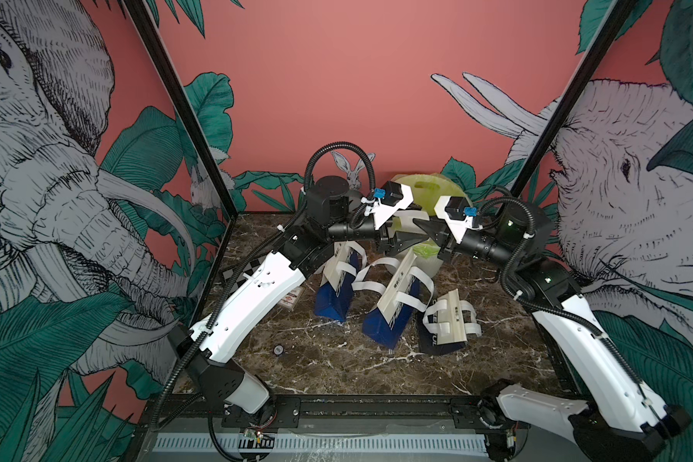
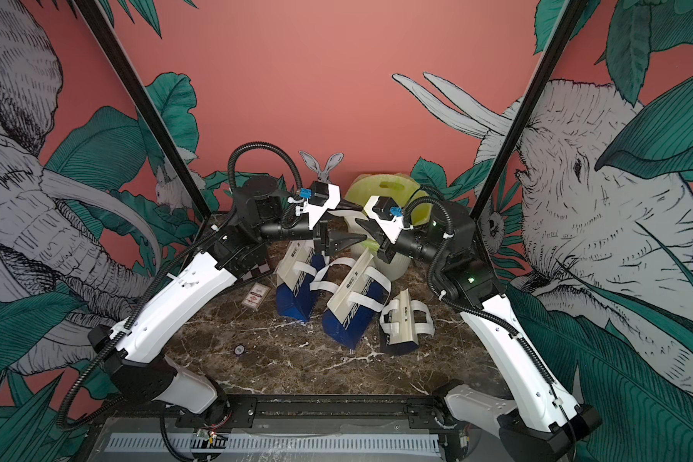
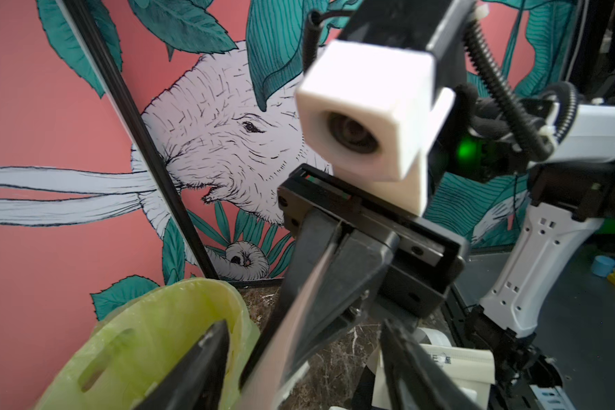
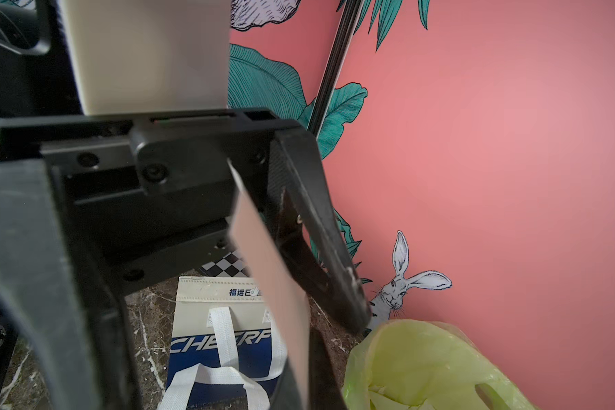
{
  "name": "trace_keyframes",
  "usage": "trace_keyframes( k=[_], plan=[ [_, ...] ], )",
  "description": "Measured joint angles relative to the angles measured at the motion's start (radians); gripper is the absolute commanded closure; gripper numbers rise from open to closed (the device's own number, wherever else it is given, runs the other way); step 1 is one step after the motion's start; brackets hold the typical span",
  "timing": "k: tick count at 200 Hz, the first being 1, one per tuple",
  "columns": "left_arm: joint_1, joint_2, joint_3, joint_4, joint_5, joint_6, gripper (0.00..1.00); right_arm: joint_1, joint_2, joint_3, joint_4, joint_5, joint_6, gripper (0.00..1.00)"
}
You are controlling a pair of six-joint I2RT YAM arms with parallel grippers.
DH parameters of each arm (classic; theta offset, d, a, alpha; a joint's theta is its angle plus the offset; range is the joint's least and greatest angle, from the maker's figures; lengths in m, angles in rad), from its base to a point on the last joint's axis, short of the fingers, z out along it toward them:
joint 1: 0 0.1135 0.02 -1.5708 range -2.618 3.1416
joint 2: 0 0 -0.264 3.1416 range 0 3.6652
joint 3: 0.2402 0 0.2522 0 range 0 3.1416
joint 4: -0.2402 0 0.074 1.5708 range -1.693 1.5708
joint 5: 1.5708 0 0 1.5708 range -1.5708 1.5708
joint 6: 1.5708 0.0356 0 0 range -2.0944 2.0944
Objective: Shred takeout receipts and throw away
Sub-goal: Shred the takeout receipt.
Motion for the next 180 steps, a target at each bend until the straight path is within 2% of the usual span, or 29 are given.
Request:
trace_keyframes(
  k=[31,119,180],
  plan=[
    [0.002,-0.009,-0.03,0.082,-0.003,-0.031,0.45,0.0,0.002,0.0,0.015,0.011,0.0,1.0],
    [0.002,-0.014,-0.054,0.211,0.008,-0.138,0.52,0.0,0.001,-0.006,0.024,0.014,0.004,1.0],
    [0.002,0.005,-0.054,0.245,0.019,-0.197,0.73,0.001,0.001,-0.014,0.032,0.01,0.016,1.0]
  ],
)
